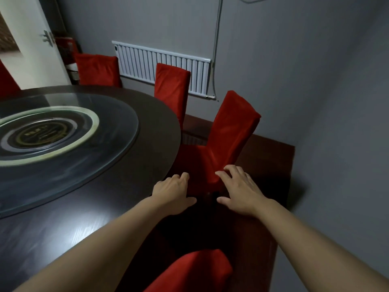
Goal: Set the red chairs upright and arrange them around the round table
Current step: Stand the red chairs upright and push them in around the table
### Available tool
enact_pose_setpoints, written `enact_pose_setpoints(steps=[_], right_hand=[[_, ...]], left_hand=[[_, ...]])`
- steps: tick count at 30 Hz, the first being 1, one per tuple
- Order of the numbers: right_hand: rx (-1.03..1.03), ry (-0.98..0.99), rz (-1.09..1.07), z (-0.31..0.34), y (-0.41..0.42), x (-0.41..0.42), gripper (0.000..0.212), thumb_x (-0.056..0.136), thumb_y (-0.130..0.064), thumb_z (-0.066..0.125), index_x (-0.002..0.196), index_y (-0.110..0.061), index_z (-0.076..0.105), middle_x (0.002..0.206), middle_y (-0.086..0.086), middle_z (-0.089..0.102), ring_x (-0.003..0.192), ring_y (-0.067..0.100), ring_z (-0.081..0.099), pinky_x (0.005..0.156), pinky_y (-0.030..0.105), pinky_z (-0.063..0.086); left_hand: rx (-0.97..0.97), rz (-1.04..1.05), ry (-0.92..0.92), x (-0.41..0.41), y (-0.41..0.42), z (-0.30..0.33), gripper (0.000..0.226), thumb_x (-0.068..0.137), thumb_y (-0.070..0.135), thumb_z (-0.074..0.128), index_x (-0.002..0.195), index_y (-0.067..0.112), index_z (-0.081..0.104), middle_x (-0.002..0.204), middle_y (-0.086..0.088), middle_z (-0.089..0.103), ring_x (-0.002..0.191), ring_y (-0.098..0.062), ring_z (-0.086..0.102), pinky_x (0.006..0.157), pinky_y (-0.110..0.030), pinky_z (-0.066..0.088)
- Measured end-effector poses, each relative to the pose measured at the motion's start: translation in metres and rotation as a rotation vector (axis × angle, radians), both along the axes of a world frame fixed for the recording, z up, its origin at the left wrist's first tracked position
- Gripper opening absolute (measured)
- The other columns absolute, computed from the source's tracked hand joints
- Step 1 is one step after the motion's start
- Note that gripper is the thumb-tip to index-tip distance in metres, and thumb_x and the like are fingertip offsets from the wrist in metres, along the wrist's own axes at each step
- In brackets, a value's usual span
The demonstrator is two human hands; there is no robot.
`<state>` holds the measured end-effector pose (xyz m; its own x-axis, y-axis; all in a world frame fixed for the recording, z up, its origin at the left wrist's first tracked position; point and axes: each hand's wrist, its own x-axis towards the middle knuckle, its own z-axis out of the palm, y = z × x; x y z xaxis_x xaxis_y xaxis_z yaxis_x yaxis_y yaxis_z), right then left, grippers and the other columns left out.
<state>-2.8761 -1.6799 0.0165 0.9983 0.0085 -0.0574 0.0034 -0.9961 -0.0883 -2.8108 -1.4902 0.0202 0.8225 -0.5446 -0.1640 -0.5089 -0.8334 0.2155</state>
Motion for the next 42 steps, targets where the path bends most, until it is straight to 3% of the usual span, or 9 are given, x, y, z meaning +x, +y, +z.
enact_pose_setpoints(steps=[21,34,42], right_hand=[[0.072,0.009,0.286,-0.024,-0.238,0.242,0.076,0.085,-0.047,0.061,0.147,-0.023,0.023,0.148,0.006,0.019,0.138,0.024,0.019,0.112,0.038,0.024],[0.031,-0.083,0.278,-0.002,-0.376,0.375,0.074,0.086,-0.047,0.061,0.146,-0.024,0.025,0.147,0.002,0.02,0.137,0.021,0.02,0.111,0.038,0.025],[-0.014,-0.079,0.299,0.0,-0.459,0.479,0.06,0.093,-0.027,0.053,0.147,-0.026,0.026,0.153,-0.004,0.019,0.141,0.021,0.015,0.114,0.04,0.021]], left_hand=[[0.101,0.342,0.021,0.164,-0.22,-0.006,0.067,0.088,0.053,0.056,0.14,0.022,0.028,0.132,-0.001,0.047,0.116,-0.022,0.052,0.085,-0.035,0.044],[0.019,0.291,0.008,0.311,-0.384,-0.011,0.063,0.086,0.052,0.058,0.134,0.017,0.035,0.126,-0.005,0.051,0.112,-0.025,0.056,0.085,-0.038,0.046],[0.009,0.284,0.008,0.409,-0.459,-0.009,0.064,0.086,0.052,0.057,0.134,0.016,0.034,0.123,-0.006,0.053,0.108,-0.025,0.057,0.085,-0.038,0.047]])
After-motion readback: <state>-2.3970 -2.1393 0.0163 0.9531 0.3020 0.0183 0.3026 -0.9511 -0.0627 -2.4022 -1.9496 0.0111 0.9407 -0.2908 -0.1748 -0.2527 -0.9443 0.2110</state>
